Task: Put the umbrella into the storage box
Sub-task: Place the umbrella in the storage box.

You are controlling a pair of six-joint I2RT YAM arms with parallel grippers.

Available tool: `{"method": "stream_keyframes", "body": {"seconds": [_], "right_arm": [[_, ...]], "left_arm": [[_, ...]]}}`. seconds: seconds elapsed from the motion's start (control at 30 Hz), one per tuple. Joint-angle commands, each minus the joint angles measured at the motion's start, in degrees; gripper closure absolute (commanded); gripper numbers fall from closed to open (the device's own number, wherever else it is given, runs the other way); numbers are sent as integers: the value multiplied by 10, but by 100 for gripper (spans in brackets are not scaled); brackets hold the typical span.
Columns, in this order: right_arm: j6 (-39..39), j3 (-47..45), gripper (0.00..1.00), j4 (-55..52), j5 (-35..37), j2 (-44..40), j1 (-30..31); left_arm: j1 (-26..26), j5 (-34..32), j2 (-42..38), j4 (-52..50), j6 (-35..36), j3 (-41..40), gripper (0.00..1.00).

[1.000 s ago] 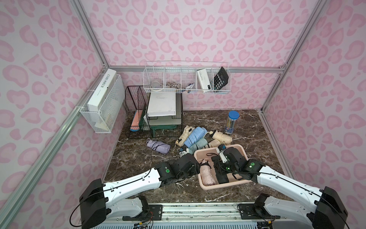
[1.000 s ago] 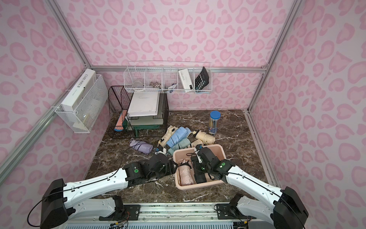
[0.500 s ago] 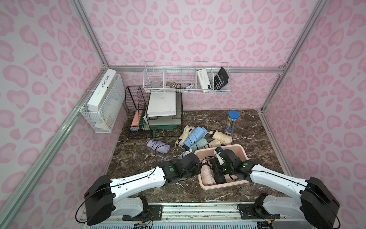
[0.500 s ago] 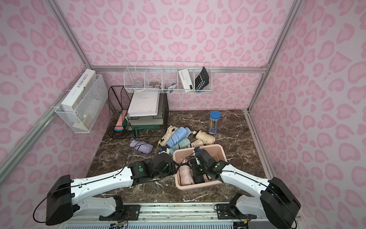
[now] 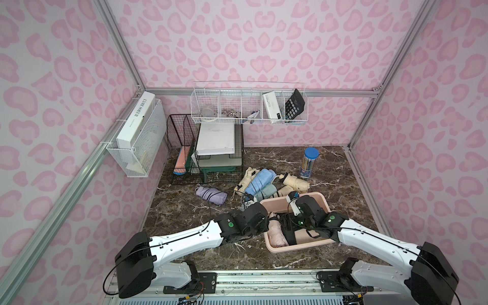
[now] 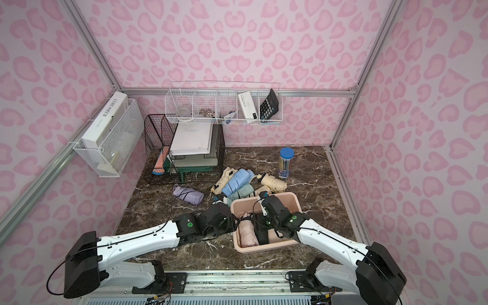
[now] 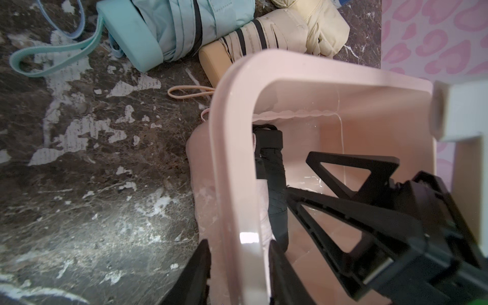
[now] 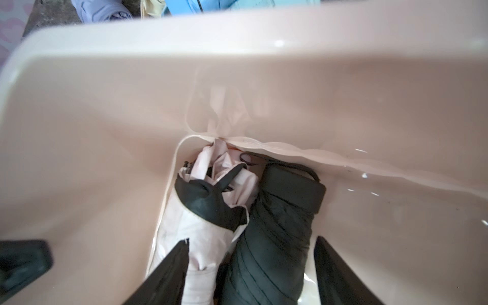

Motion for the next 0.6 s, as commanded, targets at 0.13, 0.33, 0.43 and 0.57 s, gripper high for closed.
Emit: {"method": "stream_keyframes", "body": {"seconds": [0.13,0.33,0.43,0.57], "right_arm": [[38,-35,44,-12,5,-15,-4],[75,-84,58,63,-44,0,-4],[80,-92,61,75,-46,11,-4],[73,-74,59,49,-30,3,-6]], "left_arm": [[0,0,5,-14,13,9,66],[-3,-1,8,-23,19,17,68],[-5,-1,8,-25,22,21,67],[-5,-7,-9,-27,49,25,59]]}}
